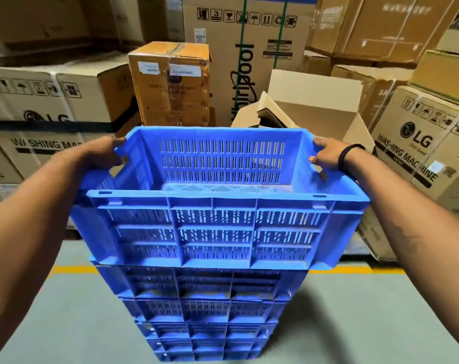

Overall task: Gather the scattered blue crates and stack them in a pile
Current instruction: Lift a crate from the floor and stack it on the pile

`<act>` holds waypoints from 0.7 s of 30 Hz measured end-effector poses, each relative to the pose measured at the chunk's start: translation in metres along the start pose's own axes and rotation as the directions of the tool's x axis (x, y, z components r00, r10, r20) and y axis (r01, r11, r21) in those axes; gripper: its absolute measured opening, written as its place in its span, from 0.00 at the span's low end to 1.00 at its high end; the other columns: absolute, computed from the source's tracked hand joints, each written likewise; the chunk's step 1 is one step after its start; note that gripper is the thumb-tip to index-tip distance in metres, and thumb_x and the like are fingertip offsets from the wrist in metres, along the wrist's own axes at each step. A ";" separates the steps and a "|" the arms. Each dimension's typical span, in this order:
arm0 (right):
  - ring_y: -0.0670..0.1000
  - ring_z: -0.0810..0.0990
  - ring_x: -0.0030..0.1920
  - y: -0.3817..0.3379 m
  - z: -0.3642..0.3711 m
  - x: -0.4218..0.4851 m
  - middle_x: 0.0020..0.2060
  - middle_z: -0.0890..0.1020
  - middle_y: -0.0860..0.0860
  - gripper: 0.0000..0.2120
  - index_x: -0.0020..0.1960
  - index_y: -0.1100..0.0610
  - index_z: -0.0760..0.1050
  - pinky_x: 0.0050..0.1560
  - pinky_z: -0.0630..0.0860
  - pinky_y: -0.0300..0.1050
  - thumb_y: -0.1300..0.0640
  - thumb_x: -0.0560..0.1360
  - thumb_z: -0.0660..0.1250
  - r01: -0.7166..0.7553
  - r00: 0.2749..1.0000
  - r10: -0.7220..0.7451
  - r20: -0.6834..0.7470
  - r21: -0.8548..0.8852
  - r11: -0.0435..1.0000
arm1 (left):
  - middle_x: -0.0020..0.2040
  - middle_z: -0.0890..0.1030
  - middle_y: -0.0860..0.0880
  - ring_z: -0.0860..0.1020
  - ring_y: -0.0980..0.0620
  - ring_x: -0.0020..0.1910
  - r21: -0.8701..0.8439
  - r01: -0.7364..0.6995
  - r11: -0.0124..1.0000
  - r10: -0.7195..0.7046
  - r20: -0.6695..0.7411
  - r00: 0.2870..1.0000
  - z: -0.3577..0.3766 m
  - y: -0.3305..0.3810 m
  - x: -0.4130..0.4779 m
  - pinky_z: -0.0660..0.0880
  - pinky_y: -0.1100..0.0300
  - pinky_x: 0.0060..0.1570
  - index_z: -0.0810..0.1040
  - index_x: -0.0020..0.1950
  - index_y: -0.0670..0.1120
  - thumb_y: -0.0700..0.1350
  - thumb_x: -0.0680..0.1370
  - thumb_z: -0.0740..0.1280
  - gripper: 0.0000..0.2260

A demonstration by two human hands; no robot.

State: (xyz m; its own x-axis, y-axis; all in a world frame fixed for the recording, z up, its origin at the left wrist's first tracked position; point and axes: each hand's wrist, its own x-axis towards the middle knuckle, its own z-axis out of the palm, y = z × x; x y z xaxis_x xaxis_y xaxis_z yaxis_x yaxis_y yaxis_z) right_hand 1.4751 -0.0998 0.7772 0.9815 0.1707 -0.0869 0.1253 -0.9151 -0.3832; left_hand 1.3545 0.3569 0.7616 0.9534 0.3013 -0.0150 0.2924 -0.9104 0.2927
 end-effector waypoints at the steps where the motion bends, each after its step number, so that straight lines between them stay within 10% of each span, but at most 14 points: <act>1: 0.58 0.79 0.55 0.002 0.001 0.001 0.57 0.79 0.58 0.15 0.62 0.59 0.70 0.51 0.72 0.46 0.60 0.76 0.63 0.003 1.000 -0.003 0.002 0.007 1.000 | 0.63 0.75 0.36 0.75 0.39 0.58 0.000 -0.006 1.000 0.006 -0.001 1.000 -0.001 -0.001 0.000 0.69 0.52 0.57 0.67 0.71 0.39 0.34 0.73 0.67 0.26; 21: 0.57 0.75 0.61 0.004 0.019 -0.008 0.65 0.74 0.58 0.31 0.76 0.58 0.54 0.57 0.71 0.45 0.62 0.76 0.62 -0.029 0.996 0.029 -0.084 0.006 1.000 | 0.67 0.73 0.41 0.75 0.42 0.61 -0.097 0.048 0.994 -0.056 -0.082 0.995 -0.005 -0.011 0.018 0.70 0.54 0.58 0.64 0.74 0.47 0.36 0.74 0.68 0.30</act>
State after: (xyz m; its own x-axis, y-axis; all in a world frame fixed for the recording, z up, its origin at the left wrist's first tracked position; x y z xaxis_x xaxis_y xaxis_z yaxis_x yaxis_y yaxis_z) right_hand 1.4644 -0.0974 0.7587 0.9934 0.1126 -0.0208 0.0959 -0.9174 -0.3863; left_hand 1.3679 0.3735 0.7633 0.9261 0.3742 0.0474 0.3291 -0.8630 0.3834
